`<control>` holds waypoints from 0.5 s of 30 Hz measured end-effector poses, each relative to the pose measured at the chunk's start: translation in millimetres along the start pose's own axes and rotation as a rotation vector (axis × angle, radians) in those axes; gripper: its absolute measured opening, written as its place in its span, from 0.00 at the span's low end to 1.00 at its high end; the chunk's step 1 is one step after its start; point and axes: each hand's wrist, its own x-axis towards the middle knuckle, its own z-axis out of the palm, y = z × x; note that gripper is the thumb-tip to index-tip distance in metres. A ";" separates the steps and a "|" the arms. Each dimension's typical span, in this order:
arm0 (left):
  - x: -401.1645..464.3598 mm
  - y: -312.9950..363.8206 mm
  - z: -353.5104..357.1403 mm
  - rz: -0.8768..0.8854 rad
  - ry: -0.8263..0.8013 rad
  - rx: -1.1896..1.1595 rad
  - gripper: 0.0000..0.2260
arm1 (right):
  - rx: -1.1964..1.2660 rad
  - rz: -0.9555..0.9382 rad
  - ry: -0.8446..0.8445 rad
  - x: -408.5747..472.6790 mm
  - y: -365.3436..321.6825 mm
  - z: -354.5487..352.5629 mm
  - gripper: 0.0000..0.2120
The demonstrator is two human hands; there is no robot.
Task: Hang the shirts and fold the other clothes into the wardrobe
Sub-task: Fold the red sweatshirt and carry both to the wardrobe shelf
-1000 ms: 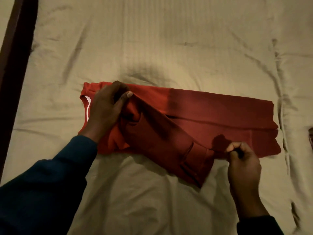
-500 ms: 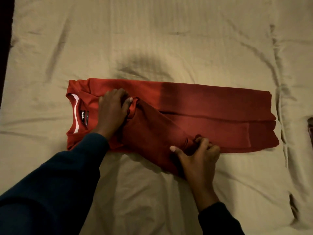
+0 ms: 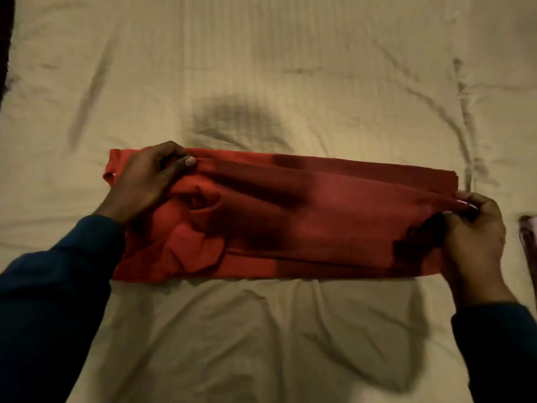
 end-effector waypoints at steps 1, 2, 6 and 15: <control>3.0 -0.8 2.0 -0.009 -0.027 0.018 0.07 | 0.017 0.082 -0.033 13.2 -0.9 3.4 0.20; 5.6 -1.4 4.7 -0.014 -0.053 0.037 0.07 | -0.012 0.137 -0.075 23.3 -1.1 7.4 0.17; 13.3 -1.4 12.2 0.024 -0.042 0.135 0.08 | -0.277 0.046 -0.180 43.6 5.2 13.2 0.08; 44.4 11.0 21.7 0.076 -0.038 0.571 0.09 | -0.500 -0.129 0.013 59.7 17.7 21.5 0.11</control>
